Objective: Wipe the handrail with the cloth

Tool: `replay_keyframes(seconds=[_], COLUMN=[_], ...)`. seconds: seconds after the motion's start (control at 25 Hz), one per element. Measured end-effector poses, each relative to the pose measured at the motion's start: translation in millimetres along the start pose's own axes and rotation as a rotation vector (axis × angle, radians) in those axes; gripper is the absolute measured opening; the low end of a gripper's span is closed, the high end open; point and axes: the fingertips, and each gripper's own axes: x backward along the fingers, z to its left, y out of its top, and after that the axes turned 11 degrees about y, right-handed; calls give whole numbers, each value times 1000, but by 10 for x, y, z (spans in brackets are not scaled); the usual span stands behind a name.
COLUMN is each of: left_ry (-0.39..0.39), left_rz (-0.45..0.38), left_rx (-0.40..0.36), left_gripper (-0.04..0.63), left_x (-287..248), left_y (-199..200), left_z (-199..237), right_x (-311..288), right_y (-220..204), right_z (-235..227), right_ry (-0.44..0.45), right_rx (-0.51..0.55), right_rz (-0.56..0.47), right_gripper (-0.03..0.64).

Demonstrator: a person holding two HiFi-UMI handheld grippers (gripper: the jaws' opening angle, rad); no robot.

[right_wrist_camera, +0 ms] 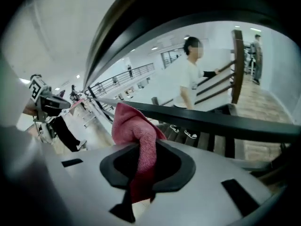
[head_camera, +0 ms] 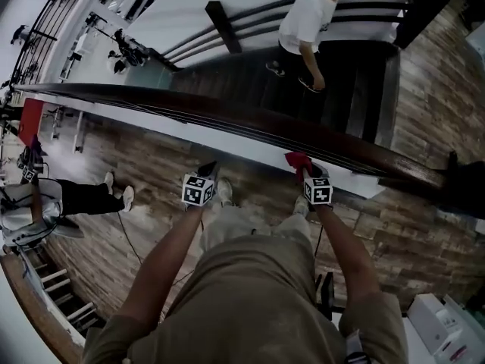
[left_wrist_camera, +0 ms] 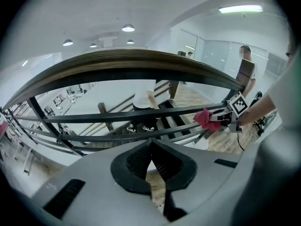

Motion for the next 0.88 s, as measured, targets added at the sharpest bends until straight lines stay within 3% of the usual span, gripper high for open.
replay_keyframes(seconds=[0.16,0.32,0.44,0.68,0.88], left_ry=[22,64,83,91,96], left_rz=[-41,-124,-136,-106,-100], left_rx=[25,139,184,204,207], left_gripper=[15,15,15,15,15], left_x=[204,417,452,284,174], left_y=[-312,-373,-549,-1075,-1255], left_z=[1064,2342,3225,4676,5530], right_x=[-759,-1597,-2352,-3927,-5013], right_y=[265,780,1090,1588,1877], right_z=[1268,2468,3263,4627,5214], right_ry=[101,180,204,153,97], right_rx=[121,230,306,499,545], right_rz=[41,98,130,140,152], right_gripper=[72,74,74,74,74])
